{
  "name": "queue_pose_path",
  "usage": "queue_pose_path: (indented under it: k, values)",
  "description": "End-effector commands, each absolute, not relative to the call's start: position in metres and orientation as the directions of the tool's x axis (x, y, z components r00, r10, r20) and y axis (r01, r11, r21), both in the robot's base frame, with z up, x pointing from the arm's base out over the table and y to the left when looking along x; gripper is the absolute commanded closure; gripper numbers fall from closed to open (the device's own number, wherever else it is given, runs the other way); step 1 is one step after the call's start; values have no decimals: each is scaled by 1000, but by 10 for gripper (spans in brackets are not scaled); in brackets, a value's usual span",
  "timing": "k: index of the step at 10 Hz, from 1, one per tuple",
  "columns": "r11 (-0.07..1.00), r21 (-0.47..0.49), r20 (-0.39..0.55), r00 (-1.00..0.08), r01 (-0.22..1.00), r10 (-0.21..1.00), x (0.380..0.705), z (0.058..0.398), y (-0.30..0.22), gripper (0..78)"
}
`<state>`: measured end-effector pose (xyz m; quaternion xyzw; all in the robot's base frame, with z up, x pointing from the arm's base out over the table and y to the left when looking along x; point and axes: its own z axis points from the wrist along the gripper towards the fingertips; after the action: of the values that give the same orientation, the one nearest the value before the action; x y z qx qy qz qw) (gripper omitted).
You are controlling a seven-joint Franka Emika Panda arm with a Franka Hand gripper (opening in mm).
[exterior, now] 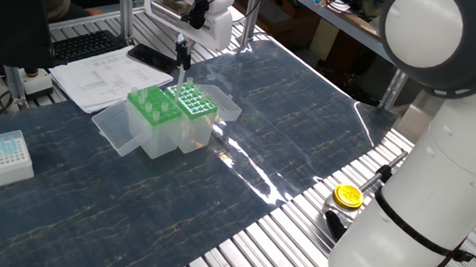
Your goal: Transfer all large pipette tips from one holder to another
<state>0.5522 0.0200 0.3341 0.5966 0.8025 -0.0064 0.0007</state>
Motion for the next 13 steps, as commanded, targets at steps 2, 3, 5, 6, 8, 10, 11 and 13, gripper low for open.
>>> queue_pose_path:
  k: [2, 3, 5, 6, 8, 10, 11, 13]
  values:
    - [281, -7, -10, -281, 960, 960, 553, 336, 19, 764]
    - [284, -6, -9, -284, 959, 959, 553, 336, 19, 764]
    - [284, -3, 0, -284, 959, 959, 553, 336, 20, 764]
    - [288, -3, 0, -288, 958, 958, 553, 336, 20, 764]
    - [292, -3, -1, -292, 956, 956, 553, 335, 19, 764]
    - [294, -4, -2, -294, 956, 956, 553, 333, 20, 764]
    - [294, -3, -1, -294, 956, 956, 552, 331, 19, 764]
    - [300, -3, -4, -300, 954, 954, 552, 326, 19, 764]
